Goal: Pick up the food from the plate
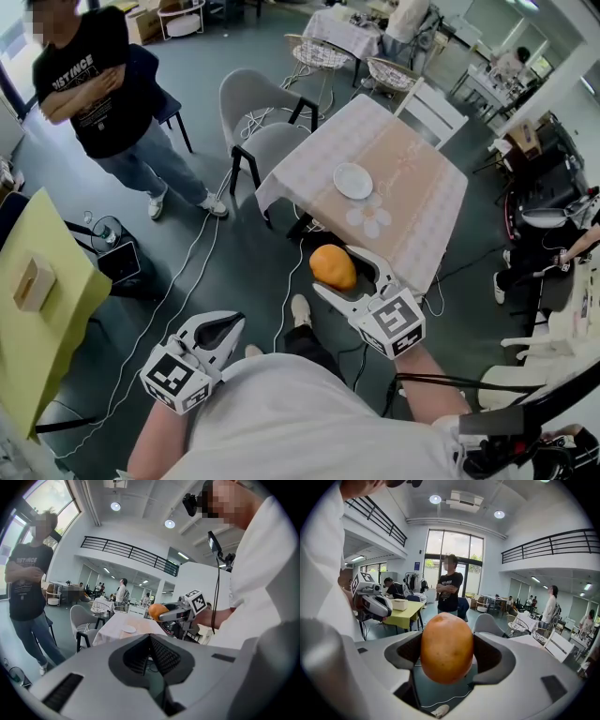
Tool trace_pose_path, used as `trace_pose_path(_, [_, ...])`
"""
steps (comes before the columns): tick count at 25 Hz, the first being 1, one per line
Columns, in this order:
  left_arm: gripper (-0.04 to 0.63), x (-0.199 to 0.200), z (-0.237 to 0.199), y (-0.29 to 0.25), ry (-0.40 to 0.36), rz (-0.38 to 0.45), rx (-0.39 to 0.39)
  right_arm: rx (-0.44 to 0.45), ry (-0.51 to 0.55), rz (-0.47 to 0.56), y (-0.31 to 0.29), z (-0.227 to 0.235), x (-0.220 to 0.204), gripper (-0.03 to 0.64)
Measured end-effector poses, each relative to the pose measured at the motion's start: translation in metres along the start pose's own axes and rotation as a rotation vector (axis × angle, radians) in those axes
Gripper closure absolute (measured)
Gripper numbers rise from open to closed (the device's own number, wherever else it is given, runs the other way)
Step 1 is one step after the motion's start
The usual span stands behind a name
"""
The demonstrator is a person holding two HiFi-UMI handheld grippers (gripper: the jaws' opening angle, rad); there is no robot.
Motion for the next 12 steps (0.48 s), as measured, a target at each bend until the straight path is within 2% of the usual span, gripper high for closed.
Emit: trace_pose_path(12, [0.586, -0.023, 0.010, 0.033, 0.018, 0.011, 0.024, 0.050, 0.037, 0.007, 0.000, -0.043, 0.007, 0.265])
Point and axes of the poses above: the fingertips, and each gripper's own axes: y backward along the fingers, z to its right, x out of its top, the point moved 4 cm from there along y, backward along the fingers, and after that the axes turned 5 degrees about y, right-handed, at the moved point
